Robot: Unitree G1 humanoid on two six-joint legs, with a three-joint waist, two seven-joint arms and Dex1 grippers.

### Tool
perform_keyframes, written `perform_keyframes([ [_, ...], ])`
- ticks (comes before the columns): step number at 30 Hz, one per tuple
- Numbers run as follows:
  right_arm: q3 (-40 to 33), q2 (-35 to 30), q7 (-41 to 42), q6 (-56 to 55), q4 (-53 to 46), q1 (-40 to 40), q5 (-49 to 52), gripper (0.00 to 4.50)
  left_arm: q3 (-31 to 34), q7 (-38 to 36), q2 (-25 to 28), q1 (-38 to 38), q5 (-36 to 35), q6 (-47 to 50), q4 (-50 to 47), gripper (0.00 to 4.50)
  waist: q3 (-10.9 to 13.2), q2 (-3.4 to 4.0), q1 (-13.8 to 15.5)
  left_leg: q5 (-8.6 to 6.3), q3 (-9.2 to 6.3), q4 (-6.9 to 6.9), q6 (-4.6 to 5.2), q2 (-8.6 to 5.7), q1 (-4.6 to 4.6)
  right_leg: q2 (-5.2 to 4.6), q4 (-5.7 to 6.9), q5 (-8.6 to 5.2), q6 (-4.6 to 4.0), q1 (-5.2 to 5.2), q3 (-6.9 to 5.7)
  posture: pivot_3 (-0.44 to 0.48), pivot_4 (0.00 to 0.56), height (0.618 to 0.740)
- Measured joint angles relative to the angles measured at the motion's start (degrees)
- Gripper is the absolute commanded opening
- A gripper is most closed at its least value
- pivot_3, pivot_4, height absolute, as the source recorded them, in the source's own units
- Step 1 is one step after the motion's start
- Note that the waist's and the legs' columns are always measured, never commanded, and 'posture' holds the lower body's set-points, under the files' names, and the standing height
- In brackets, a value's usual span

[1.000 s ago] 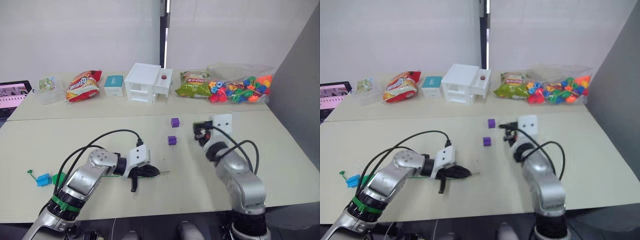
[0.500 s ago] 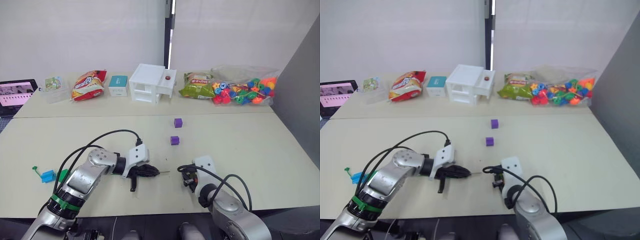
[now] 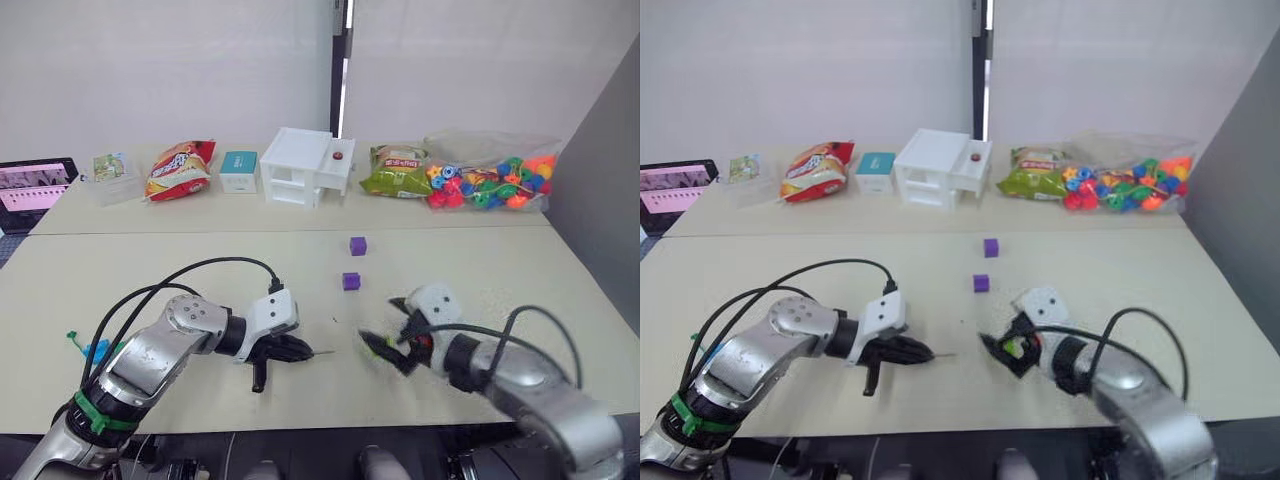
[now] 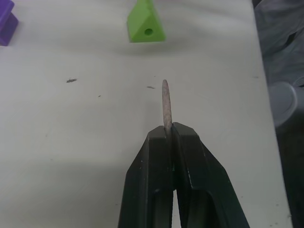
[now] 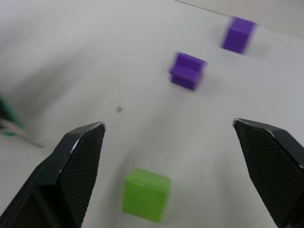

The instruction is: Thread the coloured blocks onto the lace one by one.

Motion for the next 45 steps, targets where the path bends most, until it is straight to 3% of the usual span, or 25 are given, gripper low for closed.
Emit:
perform_keyframes([
  [3, 4.2, -9.4, 16.6, -9.0, 11.2, -6.7, 0.0, 4.47, -0.4, 1.1, 0.5, 0.6, -0.1, 2.1, -0.8, 0.00, 0.0, -0.05, -0.1, 0.00, 0.09, 0.03, 0.01, 0.02, 0.02, 0.00, -0.16, 0.00, 0.00, 0.05, 0.02, 0.000, 0.150, 0.740],
  [7, 13.0, -10.9, 28.5, -23.0, 25.3, -14.9, -6.2, 4.47, -0.4, 2.9, 0.4, 1.1, -1.1, 4.9, -2.6, 0.00, 0.1, -0.09, -0.1, 0.00, 0.12, 0.04, 0.01, 0.02, -0.01, 0.00, -0.15, 0.00, 0.00, 0.01, 0.04, 0.000, 0.150, 0.740],
  [13, 21.3, -9.1, 39.3, -42.4, 46.7, -22.9, -16.3, 4.47, -0.3, 5.5, 0.6, 1.3, -2.2, 8.6, -3.8, 0.00, 0.1, -0.11, 0.2, 0.00, 0.11, 0.08, 0.00, -0.01, -0.12, -0.07, -0.06, 0.01, -0.01, -0.10, 0.03, 0.000, 0.150, 0.740],
  [18, 22.3, -7.1, 43.7, -50.2, 55.6, -26.6, -19.3, 4.47, -0.3, 6.4, 1.0, 1.4, -2.2, 8.6, -3.8, 0.00, 0.1, -0.11, 0.2, 0.00, 0.10, 0.07, 0.00, -0.01, -0.12, -0.08, -0.01, 0.02, -0.02, -0.12, 0.03, 0.000, 0.150, 0.740],
  [28, 22.3, -5.1, 45.8, -55.0, 57.6, -26.9, -20.9, 1.31, -0.6, 7.2, 1.2, 1.4, -2.1, 8.2, -3.8, 0.00, 0.1, -0.11, 0.0, 0.01, 0.10, 0.09, -0.02, -0.01, 0.04, -0.07, 0.13, 0.02, -0.02, -0.04, 0.04, 0.000, 0.150, 0.740],
  [35, 19.5, -3.8, 42.6, -50.8, 54.0, -23.6, -21.0, 1.29, -0.9, 7.2, 1.1, 0.8, -2.3, 8.3, -3.7, 0.00, 0.0, -0.16, -0.1, 0.01, 0.09, 0.13, -0.03, 0.00, 0.09, -0.06, 0.26, 0.02, -0.02, -0.02, 0.05, 0.000, 0.150, 0.740],
  [45, 22.7, 2.8, 27.5, -22.1, 30.4, -18.8, -25.6, 1.29, -2.9, 7.4, 1.7, -3.3, -3.3, 12.3, -3.7, 0.00, 0.0, -0.15, -0.4, 0.01, 0.03, 0.10, -0.03, -0.02, 0.02, -0.02, 0.34, 0.02, -0.03, -0.13, 0.05, 0.000, 0.150, 0.740],
])
